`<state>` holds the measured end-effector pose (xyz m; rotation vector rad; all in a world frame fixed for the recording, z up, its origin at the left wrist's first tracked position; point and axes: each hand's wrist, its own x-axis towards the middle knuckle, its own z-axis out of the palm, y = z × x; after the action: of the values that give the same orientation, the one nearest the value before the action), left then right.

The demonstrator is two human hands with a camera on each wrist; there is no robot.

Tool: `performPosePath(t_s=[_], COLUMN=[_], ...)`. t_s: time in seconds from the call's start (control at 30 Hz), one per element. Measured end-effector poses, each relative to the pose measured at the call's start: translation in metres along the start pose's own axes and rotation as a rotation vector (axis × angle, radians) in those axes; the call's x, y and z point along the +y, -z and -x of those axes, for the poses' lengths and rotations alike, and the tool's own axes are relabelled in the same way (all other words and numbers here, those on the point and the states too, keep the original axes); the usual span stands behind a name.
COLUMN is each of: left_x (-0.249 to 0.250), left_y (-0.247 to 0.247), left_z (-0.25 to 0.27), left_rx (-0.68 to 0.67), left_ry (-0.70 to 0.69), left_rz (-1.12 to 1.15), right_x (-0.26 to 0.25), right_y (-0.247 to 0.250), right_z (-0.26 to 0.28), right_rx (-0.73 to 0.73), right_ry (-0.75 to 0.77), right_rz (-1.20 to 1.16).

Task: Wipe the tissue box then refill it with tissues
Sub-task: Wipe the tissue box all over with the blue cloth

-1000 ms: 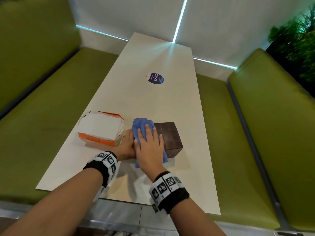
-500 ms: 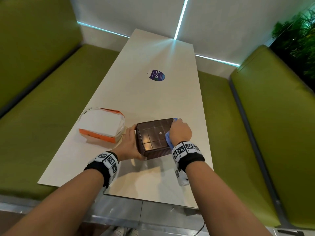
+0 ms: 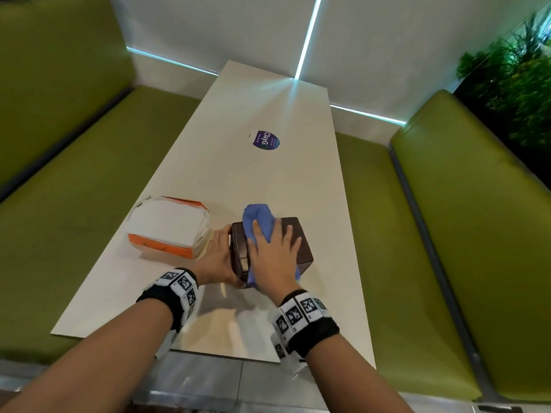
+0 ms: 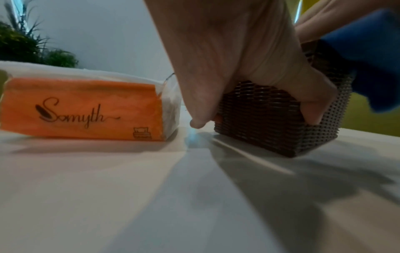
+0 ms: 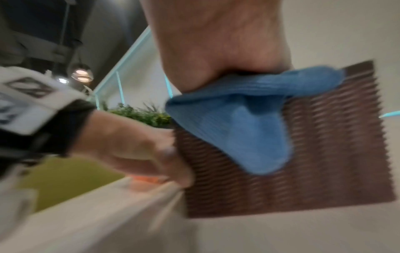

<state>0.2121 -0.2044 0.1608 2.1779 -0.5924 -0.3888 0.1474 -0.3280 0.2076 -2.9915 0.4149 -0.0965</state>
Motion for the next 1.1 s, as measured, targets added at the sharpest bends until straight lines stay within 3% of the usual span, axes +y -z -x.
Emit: performPosePath(t_s=[0.1, 0.2, 0.33, 0.4, 0.57, 0.87, 1.0, 1.07, 1.1], left_x=[-0.003, -0.003, -0.004, -0.004, -0.004, -0.009, -0.004, -0.004, -0.003], left_y=[0.004, 0.005, 0.004, 0.007, 0.017, 0.023, 0.026, 0.027, 0.028], left_z=[-0.001, -0.004, -0.006, -0.010, -0.016, -0.027, -0.027, -0.028, -0.028], left_rx=[-0.060, -0.097, -0.101, -0.117, -0.194, -0.238, -0.249, -0.260, -0.267], left_ry=[0.050, 0.064, 0.070, 0.072, 0.083, 0.100, 0.090, 0.082, 0.081], left_rz=[0.043, 0.057, 0.060, 0.046, -0.005, 0.006, -0.009, -0.021, -0.022], right_x=[0.035, 0.058, 0.084, 0.103, 0.143, 0.151, 0.142, 0.131, 0.123], right_y=[0.012, 0.015, 0.020, 0.025, 0.019, -0.038, -0.002, 0.027, 0.037], right_z=[-0.019, -0.041, -0.055, -0.060, -0.052, -0.001, -0.019, -0.029, -0.033], right_rx=[-0.105, -0.060, -0.111, -0.167, 0.004, -0.253, -0.094, -0.136, -0.220], right_ry=[-0.186, -0.369, -0.174, -0.138, -0.201, -0.261, -0.345, -0.191, -0.058], right_rz=[-0.081, -0.204, -0.172, -0.280, -0.274, 0.023, -0.325, -0.480, -0.436])
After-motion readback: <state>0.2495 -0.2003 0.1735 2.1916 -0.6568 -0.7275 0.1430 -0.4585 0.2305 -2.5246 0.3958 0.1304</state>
